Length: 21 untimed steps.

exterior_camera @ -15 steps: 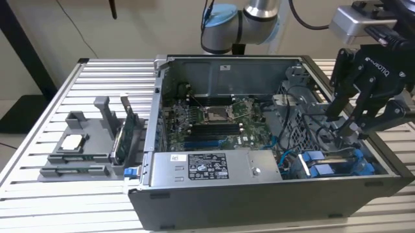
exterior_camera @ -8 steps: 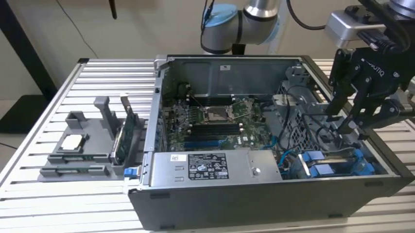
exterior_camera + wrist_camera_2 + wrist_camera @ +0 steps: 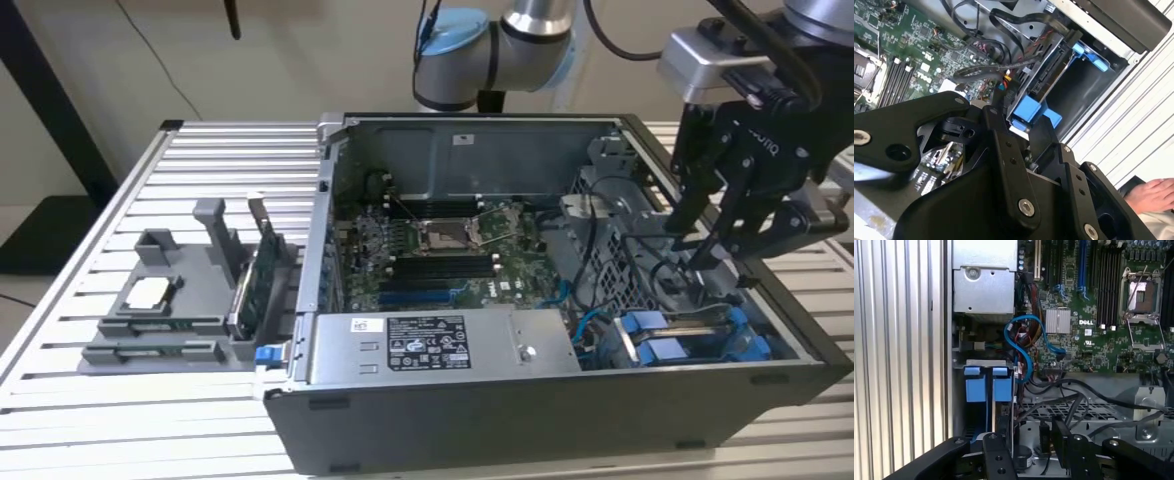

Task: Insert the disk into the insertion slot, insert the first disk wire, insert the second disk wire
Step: 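Insert the disk into the insertion slot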

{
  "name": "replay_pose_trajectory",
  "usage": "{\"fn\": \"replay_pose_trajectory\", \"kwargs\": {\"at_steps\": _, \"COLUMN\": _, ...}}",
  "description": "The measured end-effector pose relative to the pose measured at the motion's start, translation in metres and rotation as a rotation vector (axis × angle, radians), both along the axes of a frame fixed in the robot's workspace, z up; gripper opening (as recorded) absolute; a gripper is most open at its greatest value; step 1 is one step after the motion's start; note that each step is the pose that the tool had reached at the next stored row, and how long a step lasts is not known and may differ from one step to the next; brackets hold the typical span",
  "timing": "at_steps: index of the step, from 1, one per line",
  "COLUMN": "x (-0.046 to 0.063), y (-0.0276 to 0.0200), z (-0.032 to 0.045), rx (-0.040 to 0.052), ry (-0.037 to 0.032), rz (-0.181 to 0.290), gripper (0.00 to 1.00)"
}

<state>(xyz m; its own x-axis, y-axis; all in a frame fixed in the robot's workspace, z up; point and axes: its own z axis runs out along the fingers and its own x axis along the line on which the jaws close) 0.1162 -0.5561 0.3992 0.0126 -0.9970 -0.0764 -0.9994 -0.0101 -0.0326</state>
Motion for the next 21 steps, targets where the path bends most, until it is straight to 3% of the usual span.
{"fn": "replay_pose_trajectory", "kwargs": {"at_steps": 4, "x": 0.0001, "y": 0.0015, "z": -0.002, "rx": 0.0058, "ry": -0.0044, "rz": 0.013, "gripper": 0.48}}
{"fn": "replay_pose_trajectory", "kwargs": {"at_steps": 14, "x": 0.0067, "y": 0.0037, "z": -0.0035, "rx": 0.0098, "ry": -0.0044, "rz": 0.039, "gripper": 0.48}}
{"fn": "replay_pose_trajectory", "kwargs": {"at_steps": 17, "x": 0.0067, "y": 0.0045, "z": -0.0045, "rx": 0.0155, "ry": -0.0045, "rz": 0.04, "gripper": 0.48}}
{"fn": "replay_pose_trajectory", "kwargs": {"at_steps": 21, "x": 0.0067, "y": 0.0055, "z": -0.0046, "rx": 0.0194, "ry": -0.0046, "rz": 0.04, "gripper": 0.38}}
